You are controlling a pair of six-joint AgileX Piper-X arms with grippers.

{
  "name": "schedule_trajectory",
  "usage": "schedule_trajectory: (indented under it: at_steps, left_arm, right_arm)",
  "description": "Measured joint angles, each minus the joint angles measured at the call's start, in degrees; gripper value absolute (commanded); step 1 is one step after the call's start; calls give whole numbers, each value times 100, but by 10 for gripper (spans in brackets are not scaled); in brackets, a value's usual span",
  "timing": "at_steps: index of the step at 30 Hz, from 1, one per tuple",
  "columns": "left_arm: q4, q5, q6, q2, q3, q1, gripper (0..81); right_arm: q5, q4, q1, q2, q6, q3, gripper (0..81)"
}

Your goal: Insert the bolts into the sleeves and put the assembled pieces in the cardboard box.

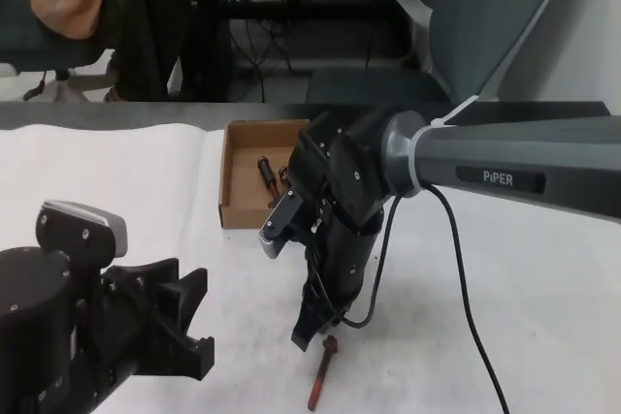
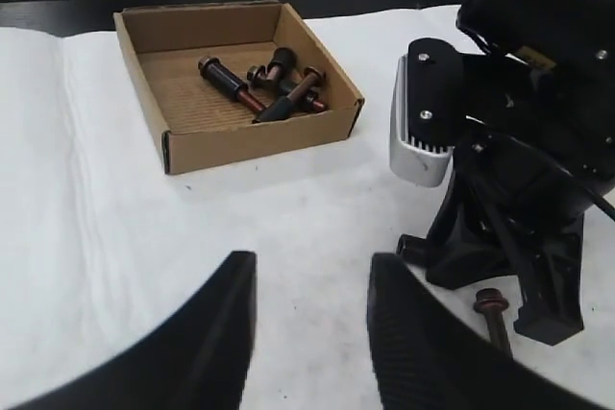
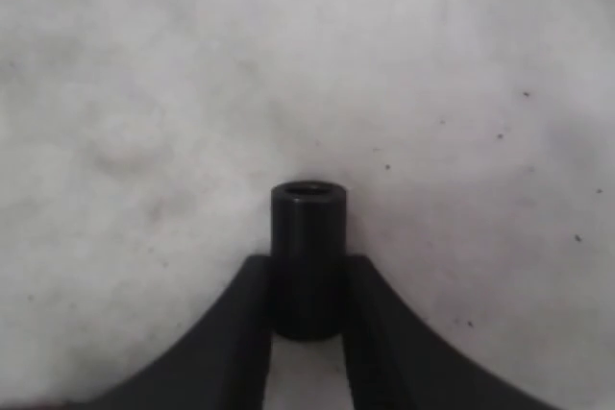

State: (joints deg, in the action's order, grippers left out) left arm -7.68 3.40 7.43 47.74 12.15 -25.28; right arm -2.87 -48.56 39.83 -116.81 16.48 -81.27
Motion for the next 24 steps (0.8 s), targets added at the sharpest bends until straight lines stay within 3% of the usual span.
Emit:
schedule_trajectory:
  at_steps: [5,6,7,8,16,24]
  left_arm:
    - [0,0,0,0,0,0,363]
    - [19,0,0,0,0,0,368]
    - [47,0,0,0,0,0,372]
    - [88,38,0,0,0,0,371]
    - [390,917,-59,185,72,9,372]
    - [476,1849,-23,2028,980,-21,372]
  right_arm:
    - [-44,103,0,-12,6,0,220]
    - [-50,131,0,-12,14,0,160]
    - [-32,153,0,-12,13,0,25]
    - [17,161,0,-12,-10,0,3]
    - [515,-77,-64,297,-701,41,6]
    - [904,-56,-227,2132,-1592,709,6]
